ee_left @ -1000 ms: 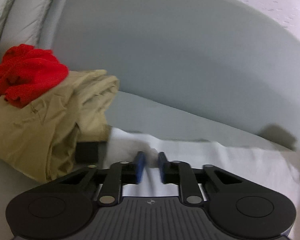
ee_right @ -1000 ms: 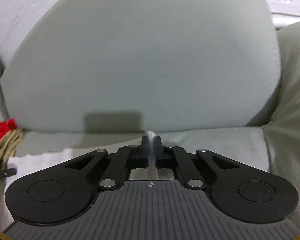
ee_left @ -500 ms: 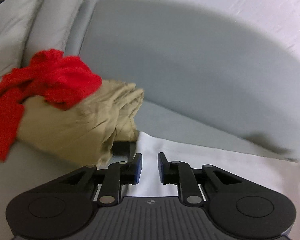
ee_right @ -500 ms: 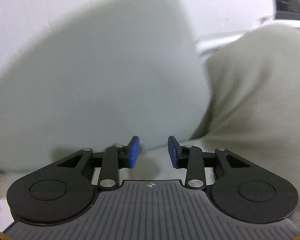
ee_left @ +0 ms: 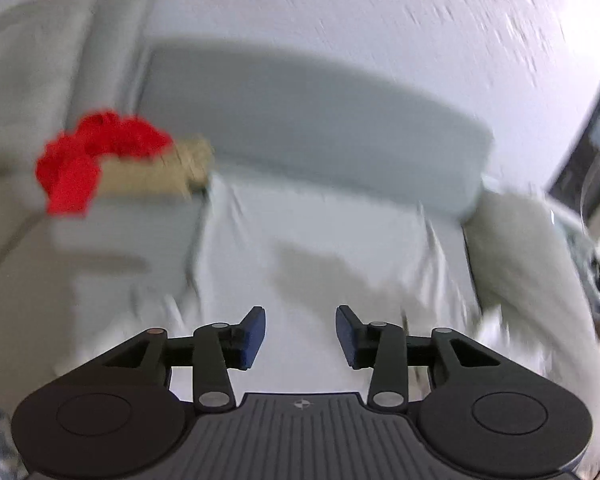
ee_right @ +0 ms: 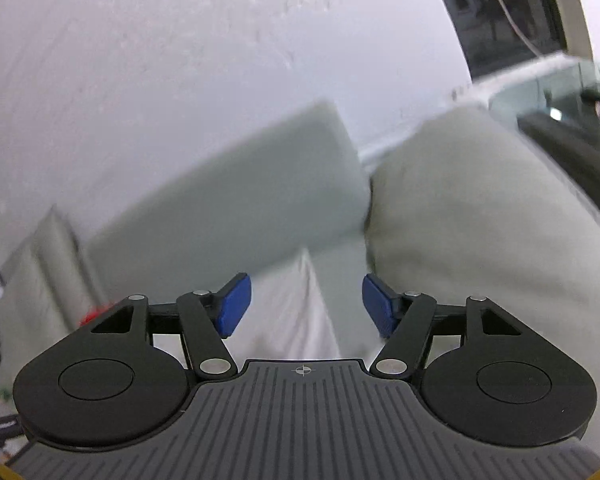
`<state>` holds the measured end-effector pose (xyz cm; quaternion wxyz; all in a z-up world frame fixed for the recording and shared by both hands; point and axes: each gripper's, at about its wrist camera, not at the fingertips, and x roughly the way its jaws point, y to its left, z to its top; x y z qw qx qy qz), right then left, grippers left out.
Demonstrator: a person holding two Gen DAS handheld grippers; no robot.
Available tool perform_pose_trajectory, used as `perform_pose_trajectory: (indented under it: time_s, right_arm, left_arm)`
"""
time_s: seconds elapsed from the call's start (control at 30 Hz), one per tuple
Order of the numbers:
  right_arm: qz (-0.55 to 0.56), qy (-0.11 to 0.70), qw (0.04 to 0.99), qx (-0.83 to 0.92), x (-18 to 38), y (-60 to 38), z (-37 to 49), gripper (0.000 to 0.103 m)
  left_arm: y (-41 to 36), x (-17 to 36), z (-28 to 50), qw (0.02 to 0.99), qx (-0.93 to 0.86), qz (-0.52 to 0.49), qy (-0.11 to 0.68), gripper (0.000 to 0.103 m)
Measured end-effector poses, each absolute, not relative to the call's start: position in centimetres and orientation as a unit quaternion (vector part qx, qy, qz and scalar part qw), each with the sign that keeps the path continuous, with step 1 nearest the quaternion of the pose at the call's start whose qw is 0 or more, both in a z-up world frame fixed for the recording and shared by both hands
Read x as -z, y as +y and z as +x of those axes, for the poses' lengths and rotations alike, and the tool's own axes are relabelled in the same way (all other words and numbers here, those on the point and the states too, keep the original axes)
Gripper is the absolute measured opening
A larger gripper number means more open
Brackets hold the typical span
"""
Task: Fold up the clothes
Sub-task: 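Reach the right gripper to the T-shirt side edge and close on it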
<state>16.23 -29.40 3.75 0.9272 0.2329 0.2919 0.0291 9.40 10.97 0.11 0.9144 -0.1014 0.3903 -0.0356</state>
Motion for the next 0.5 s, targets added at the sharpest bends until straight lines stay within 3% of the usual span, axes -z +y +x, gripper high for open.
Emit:
perform_pose_trajectory:
  time_s: [0.07,0.1,0.17,0.23,0.33,0.5]
  right_arm:
    - [0.225,0.347,0.909,-0.058,-1.5,-27.4,14.0,0.06]
    - [0.227,0.376,0.895,-0.075,0.6,-26.0,13.5,0.042]
    - [0.222,0.425,0.872,-0.102,4.8,-23.2,12.9,0.019]
    - [0.187,0.449,0.867,-0.103,8.0,-20.6,12.9,0.017]
    - [0.121,0.479,0.863,-0.105,10.4,-18.2,12.2,0.019]
    - [0.129,0.521,0.838,-0.102,9.7,-19.1,9.2,0.019]
  left_arm:
    - [7.6,3.3,8.5,0.901,0.042,-0.093,0.421,0.037]
    - [5.9,5.0,8.0,0.896,0.045,-0.086,0.434,0.037]
    - [3.1,7.6,7.3,0.897,0.045,-0.041,0.438,0.036]
    - [1.0,9.7,6.6,0.898,0.042,0.002,0.438,0.03]
    - [-1.2,11.5,5.2,0.896,0.036,0.052,0.44,0.03]
    - [-0.6,9.8,4.3,0.875,0.06,0.017,0.48,0.028]
